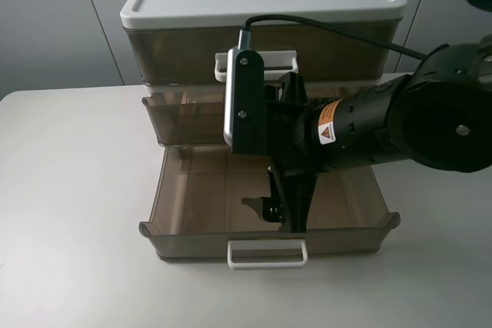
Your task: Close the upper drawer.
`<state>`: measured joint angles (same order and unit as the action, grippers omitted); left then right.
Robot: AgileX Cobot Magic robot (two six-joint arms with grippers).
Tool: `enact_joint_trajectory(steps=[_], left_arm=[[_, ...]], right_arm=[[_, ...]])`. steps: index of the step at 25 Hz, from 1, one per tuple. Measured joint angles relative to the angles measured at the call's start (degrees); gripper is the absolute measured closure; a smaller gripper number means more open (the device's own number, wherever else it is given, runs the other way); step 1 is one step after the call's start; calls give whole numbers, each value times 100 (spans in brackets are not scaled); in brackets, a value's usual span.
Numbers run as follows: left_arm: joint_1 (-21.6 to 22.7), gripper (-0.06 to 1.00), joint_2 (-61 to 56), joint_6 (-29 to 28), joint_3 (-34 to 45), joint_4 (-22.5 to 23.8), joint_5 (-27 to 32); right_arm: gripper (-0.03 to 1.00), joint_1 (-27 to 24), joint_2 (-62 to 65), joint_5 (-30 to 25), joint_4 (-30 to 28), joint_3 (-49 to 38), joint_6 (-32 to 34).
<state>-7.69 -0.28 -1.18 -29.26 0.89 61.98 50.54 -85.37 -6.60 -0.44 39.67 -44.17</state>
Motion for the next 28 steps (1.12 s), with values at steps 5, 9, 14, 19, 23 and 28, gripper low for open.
enact_joint_trajectory(steps=[5, 9, 14, 19, 23, 28], left_arm=[[0, 20, 0, 0, 0, 0, 0], [0, 20, 0, 0, 0, 0, 0], [0, 20, 0, 0, 0, 0, 0], [0, 20, 0, 0, 0, 0, 0], [0, 20, 0, 0, 0, 0, 0], [0, 20, 0, 0, 0, 0, 0]], right_arm=[[27, 0, 23, 0, 0, 0, -13], [27, 0, 245, -230, 0, 0, 175], [27, 0, 370, -1013, 195, 0, 423], [27, 0, 370, -1170, 328, 0, 445], [27, -5, 292, -1163, 497, 0, 445], [27, -83, 31, -984, 563, 0, 445]])
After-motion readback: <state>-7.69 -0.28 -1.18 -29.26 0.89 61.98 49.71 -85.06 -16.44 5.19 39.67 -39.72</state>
